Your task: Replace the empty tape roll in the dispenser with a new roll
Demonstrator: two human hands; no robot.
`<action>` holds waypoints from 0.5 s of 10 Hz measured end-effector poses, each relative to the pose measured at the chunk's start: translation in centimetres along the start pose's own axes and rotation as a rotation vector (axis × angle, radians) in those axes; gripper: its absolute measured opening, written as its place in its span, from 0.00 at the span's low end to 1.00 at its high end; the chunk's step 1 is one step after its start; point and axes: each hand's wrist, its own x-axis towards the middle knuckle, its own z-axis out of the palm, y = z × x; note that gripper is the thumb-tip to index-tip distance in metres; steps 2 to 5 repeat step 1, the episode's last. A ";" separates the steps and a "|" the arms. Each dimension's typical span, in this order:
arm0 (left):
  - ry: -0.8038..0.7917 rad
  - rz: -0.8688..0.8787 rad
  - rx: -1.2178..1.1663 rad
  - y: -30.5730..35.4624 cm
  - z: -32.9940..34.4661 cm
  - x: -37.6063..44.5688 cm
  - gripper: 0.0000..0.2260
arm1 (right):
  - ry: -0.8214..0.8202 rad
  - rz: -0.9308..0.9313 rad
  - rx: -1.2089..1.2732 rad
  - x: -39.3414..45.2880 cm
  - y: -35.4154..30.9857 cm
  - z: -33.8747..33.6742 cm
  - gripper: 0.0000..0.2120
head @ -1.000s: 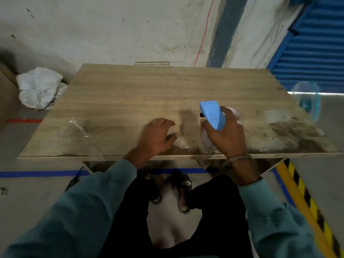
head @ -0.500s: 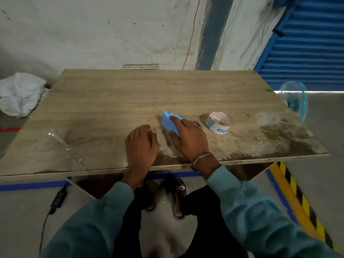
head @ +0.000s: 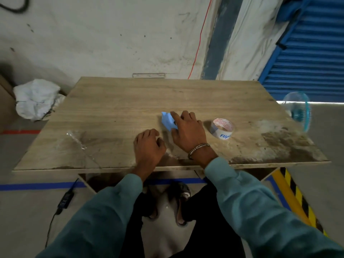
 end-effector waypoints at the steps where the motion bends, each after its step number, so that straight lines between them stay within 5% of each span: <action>1: -0.171 0.097 0.048 -0.4 -1.9 0.7 0.16 | 0.026 -0.043 -0.052 1.0 1.2 -4.0 0.26; 5: -0.171 0.097 0.048 -0.4 -1.9 0.7 0.16 | 0.026 -0.043 -0.052 1.0 1.2 -4.0 0.26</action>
